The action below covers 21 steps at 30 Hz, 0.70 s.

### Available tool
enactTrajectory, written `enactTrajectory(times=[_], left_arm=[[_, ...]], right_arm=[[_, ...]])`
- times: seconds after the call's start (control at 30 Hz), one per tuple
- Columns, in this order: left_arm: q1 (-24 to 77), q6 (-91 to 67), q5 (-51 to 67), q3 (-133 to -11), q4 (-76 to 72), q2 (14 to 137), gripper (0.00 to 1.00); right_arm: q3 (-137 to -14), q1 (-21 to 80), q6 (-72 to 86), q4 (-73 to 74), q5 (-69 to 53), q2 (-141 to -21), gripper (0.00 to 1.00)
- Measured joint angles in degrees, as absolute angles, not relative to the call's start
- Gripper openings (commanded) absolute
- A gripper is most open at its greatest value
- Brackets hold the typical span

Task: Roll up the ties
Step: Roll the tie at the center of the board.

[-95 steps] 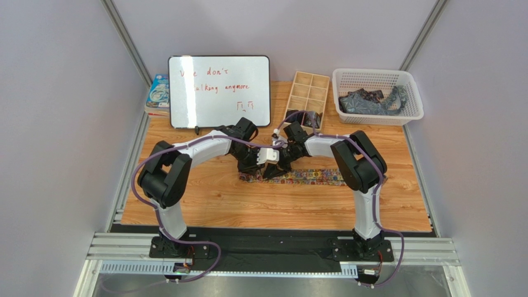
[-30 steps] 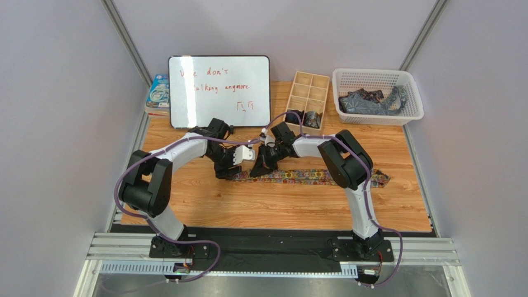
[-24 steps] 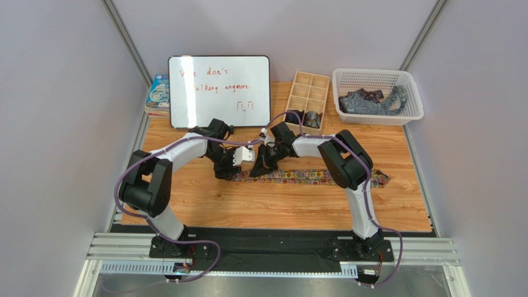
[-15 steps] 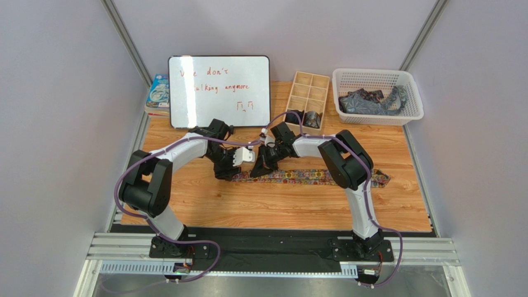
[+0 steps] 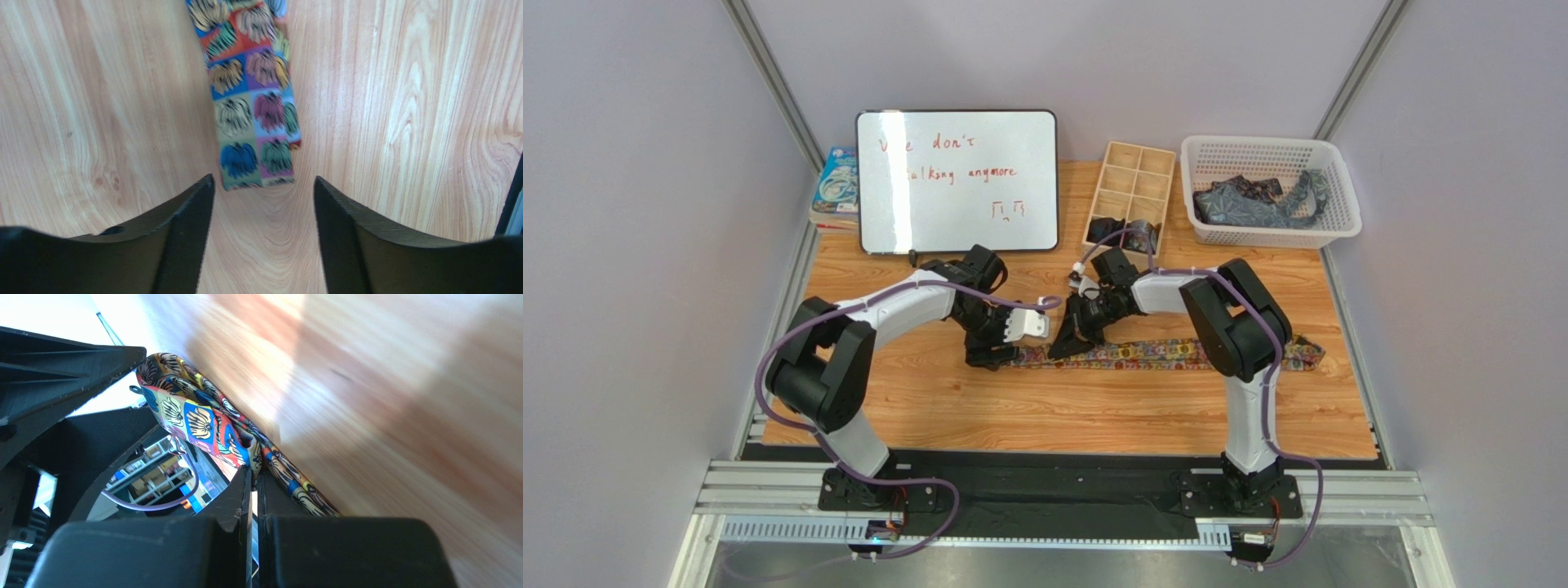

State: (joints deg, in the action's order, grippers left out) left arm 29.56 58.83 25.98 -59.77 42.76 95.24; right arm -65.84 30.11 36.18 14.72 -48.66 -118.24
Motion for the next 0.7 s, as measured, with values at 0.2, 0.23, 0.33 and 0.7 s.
enactTrajectory(times=[0.2,0.23,0.33,0.7], left_arm=[[33.2,54.0,26.1,-61.6,41.4,97.0,0.76],[33.8,52.8,26.2,-61.7,40.7,97.2,0.76],[35.1,49.6,26.2,-61.7,38.7,97.7,0.76],[38.5,47.9,22.8,-63.6,35.6,100.9,0.76]], right_arm=[[-62.8,26.2,33.3,17.0,-49.6,-116.2,0.0],[-62.3,25.8,33.1,17.1,-49.8,-115.9,0.0],[-61.1,25.3,32.6,16.9,-49.8,-115.0,0.0],[-59.6,25.3,32.5,16.4,-49.4,-113.7,0.04]])
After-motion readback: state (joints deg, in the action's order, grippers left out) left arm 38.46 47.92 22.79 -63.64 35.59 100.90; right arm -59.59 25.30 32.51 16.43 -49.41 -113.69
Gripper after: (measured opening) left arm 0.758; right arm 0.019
